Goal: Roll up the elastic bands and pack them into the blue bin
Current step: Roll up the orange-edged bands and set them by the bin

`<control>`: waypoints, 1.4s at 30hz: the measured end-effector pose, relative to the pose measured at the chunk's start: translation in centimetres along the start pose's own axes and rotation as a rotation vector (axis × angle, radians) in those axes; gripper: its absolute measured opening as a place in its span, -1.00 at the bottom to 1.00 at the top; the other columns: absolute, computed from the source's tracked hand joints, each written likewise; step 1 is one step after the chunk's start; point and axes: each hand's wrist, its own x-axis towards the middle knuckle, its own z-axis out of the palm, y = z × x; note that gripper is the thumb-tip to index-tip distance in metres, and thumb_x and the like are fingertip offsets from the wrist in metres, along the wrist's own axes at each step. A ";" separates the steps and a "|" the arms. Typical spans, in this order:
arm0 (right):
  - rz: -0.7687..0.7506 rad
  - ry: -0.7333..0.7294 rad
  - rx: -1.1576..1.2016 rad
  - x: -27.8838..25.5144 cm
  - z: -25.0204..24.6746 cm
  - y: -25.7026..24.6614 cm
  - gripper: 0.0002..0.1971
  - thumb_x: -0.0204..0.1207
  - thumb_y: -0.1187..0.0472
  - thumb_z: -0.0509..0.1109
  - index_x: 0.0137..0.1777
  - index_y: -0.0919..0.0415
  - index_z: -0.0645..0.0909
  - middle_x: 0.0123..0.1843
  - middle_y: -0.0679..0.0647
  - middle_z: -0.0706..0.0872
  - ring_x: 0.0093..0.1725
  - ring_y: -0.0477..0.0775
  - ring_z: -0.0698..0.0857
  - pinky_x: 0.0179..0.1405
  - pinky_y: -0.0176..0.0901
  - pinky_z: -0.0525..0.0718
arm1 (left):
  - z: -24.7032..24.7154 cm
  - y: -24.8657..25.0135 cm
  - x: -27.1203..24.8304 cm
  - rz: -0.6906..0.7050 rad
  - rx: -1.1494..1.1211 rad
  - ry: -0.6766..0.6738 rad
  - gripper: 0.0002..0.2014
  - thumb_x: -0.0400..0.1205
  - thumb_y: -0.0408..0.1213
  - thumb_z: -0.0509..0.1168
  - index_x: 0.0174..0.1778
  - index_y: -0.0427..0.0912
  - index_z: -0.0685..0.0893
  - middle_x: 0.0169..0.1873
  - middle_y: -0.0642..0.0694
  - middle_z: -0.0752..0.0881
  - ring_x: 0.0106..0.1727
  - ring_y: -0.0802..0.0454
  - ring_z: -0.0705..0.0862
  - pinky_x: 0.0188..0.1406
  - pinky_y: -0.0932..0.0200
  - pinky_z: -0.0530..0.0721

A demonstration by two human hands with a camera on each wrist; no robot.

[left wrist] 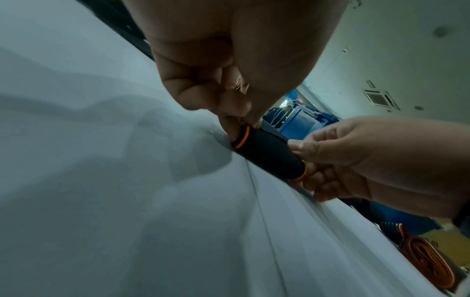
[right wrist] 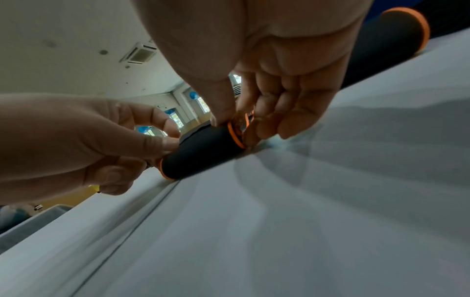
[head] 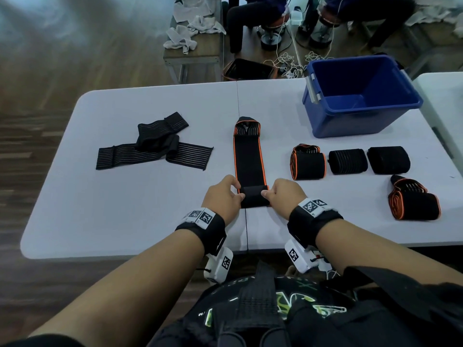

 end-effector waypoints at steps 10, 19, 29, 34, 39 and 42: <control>-0.261 0.037 -0.173 -0.9 0.0 0.2 -0.76 0.66 0.16 0.21 0.21 0.14 0.64 0.00 0.14 0.71 -0.01 0.17 0.67 -0.02 -0.03 0.64 | 0.2 -0.1 -0.1 0.125 0.208 -0.041 -0.71 0.74 -0.24 0.20 0.34 0.01 0.67 -0.03 -0.03 0.79 0.00 -0.02 0.74 0.11 0.02 0.72; -0.284 -0.060 -0.010 0.5 -0.7 2.0 -0.69 0.53 -0.04 0.46 0.24 -0.02 0.68 -0.09 0.07 0.63 -0.08 0.10 0.66 -0.04 -0.04 0.65 | 0.3 -1.2 0.1 0.129 0.225 -0.110 -0.53 0.68 -0.02 0.31 0.54 0.14 0.48 -0.03 -0.01 0.64 -0.02 0.00 0.65 0.09 0.04 0.69; -0.107 -0.043 0.182 2.5 -1.0 1.1 -0.48 0.70 -0.12 0.25 -0.35 0.26 0.61 -0.44 0.12 0.56 -0.41 0.10 0.53 -0.36 -0.12 0.45 | -0.5 0.1 1.9 -0.053 -0.021 -0.090 -0.77 0.76 -0.09 0.25 0.08 -0.12 0.75 -0.13 -0.07 0.77 0.00 -0.07 0.71 0.02 0.10 0.62; -0.068 -0.056 0.143 2.8 -0.8 1.0 -0.40 0.71 -0.18 0.20 -0.39 0.28 0.61 -0.37 0.21 0.67 -0.35 0.18 0.62 -0.22 -0.06 0.55 | -0.7 0.2 2.3 -0.101 -0.004 -0.107 -0.68 0.74 -0.08 0.28 -0.12 -0.25 0.78 -0.18 -0.20 0.80 -0.07 -0.13 0.74 -0.02 0.05 0.66; -0.044 -0.057 0.104 3.1 -0.6 0.8 -0.39 0.69 -0.22 0.20 -0.37 0.29 0.59 -0.43 0.17 0.58 -0.40 0.15 0.57 -0.37 -0.13 0.46 | -0.7 0.4 2.3 -0.162 0.049 -0.115 -0.69 0.67 -0.02 0.36 -0.24 -0.15 0.82 -0.26 -0.08 0.81 -0.14 -0.02 0.74 -0.13 0.15 0.64; -0.013 -0.071 0.078 3.4 -0.7 0.6 -0.37 0.68 -0.24 0.20 -0.40 0.28 0.61 -0.42 0.18 0.62 -0.38 0.18 0.61 -0.30 -0.08 0.52 | -0.9 0.7 2.5 -0.174 0.126 -0.120 -0.70 0.64 0.03 0.39 -0.22 -0.11 0.84 -0.26 -0.05 0.81 -0.14 0.03 0.74 -0.18 0.20 0.59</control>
